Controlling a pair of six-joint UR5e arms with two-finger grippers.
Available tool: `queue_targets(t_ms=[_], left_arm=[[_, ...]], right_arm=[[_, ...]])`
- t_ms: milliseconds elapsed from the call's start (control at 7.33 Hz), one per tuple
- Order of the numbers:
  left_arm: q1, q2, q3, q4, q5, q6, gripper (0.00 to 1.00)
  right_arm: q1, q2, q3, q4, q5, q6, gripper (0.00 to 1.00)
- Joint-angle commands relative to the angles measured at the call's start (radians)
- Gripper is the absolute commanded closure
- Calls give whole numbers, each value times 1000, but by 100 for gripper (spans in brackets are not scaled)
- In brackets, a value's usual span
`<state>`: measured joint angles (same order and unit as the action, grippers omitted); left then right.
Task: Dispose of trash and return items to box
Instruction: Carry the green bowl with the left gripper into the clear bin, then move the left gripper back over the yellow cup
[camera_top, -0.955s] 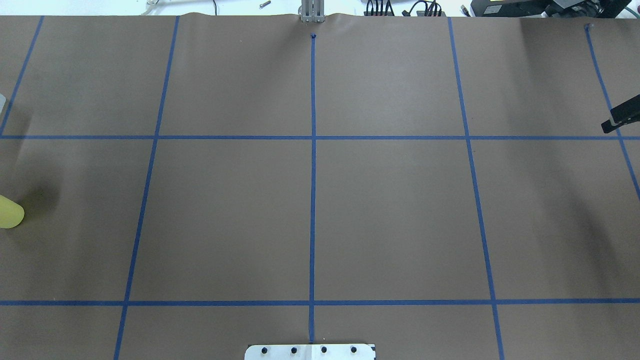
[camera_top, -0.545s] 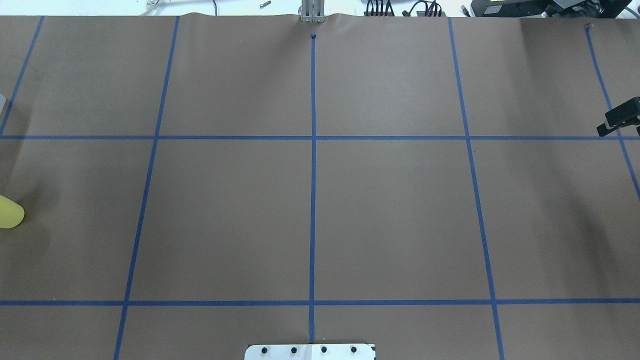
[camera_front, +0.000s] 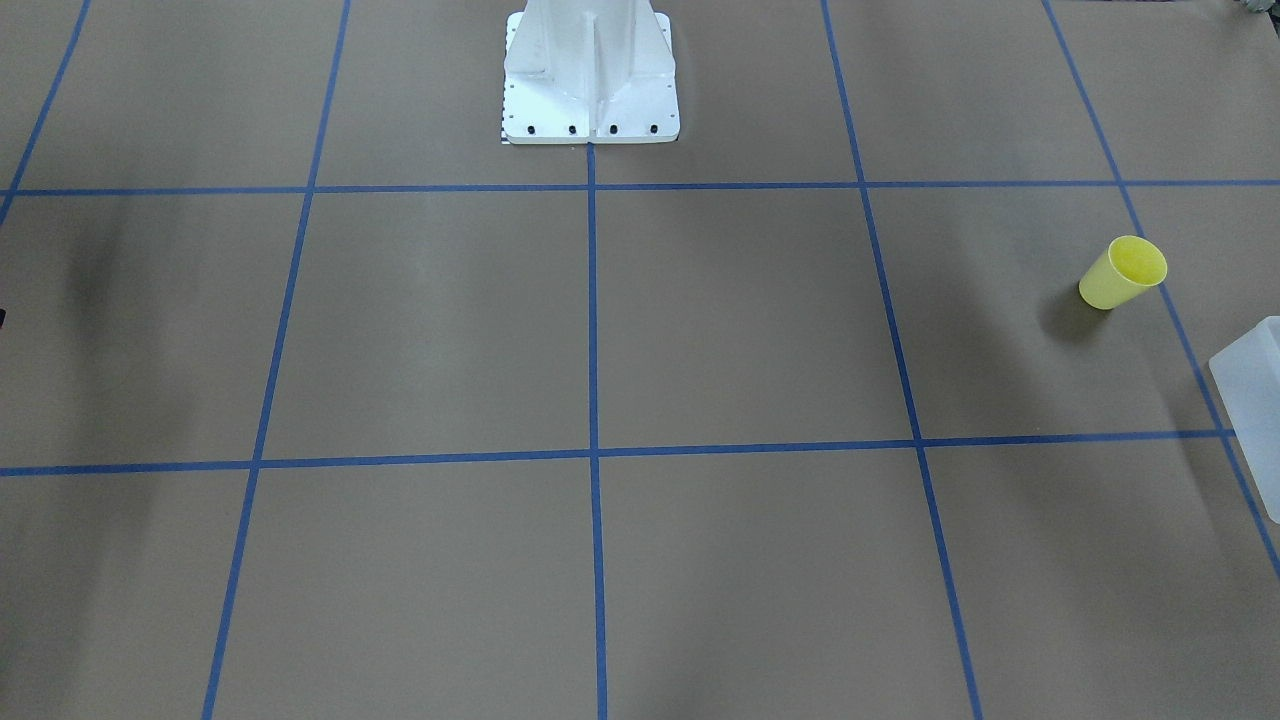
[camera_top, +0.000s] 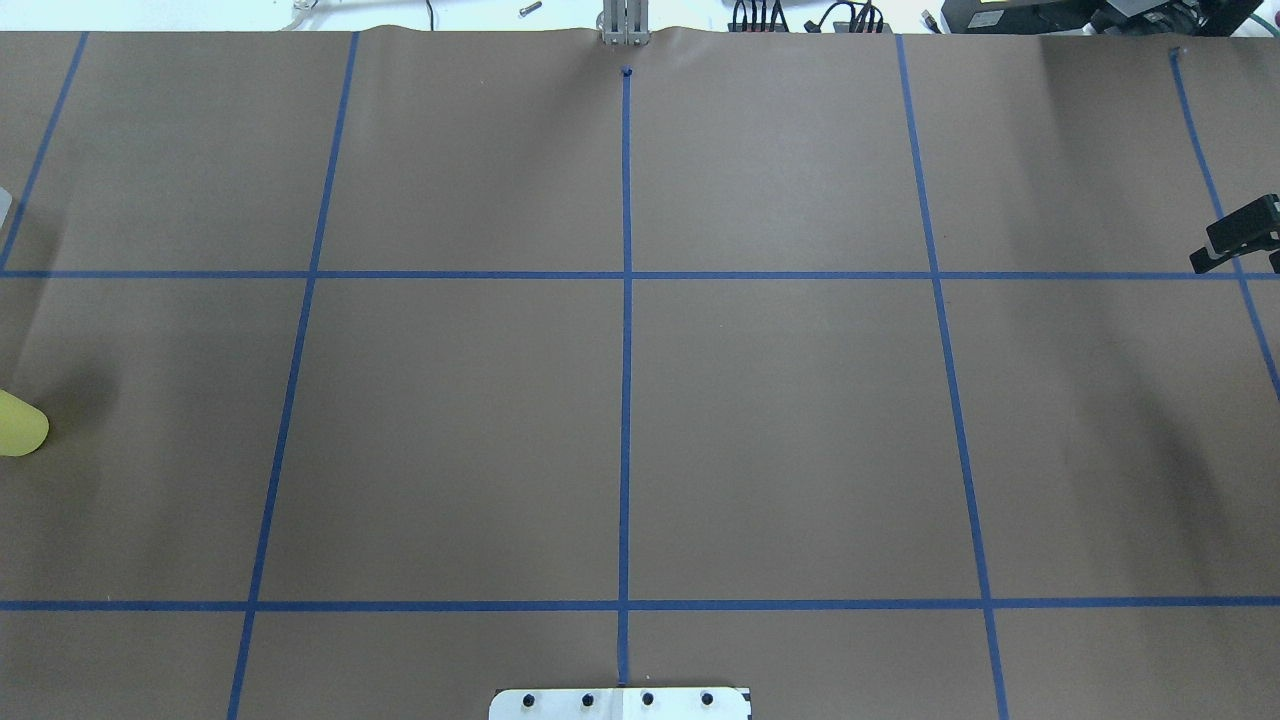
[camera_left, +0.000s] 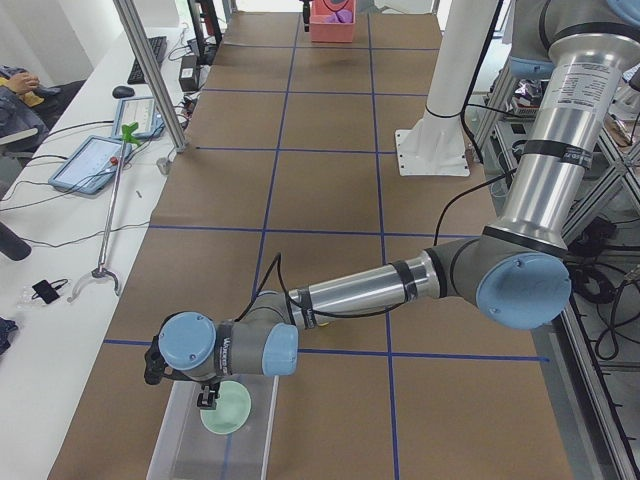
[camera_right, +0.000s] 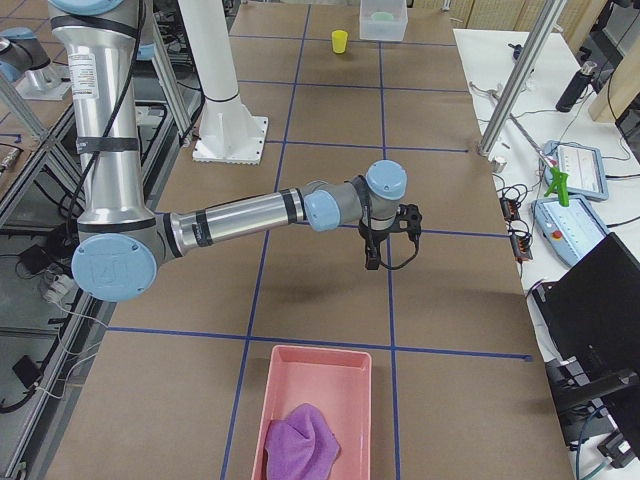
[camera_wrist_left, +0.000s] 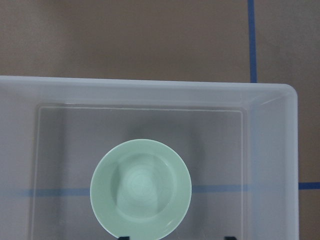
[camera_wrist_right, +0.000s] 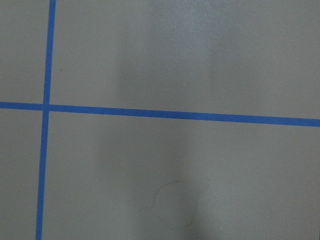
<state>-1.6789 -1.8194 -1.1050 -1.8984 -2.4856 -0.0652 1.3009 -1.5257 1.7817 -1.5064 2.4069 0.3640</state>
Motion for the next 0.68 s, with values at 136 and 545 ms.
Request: queue_targets(t_ms=[136, 545], left_arm=[[193, 229, -457, -78, 55, -463, 2], [405, 405, -638, -183, 224, -677, 2]], right_arm=[[-8, -1, 5, 0, 3, 7, 0], [-17, -1, 4, 0, 3, 7, 0]])
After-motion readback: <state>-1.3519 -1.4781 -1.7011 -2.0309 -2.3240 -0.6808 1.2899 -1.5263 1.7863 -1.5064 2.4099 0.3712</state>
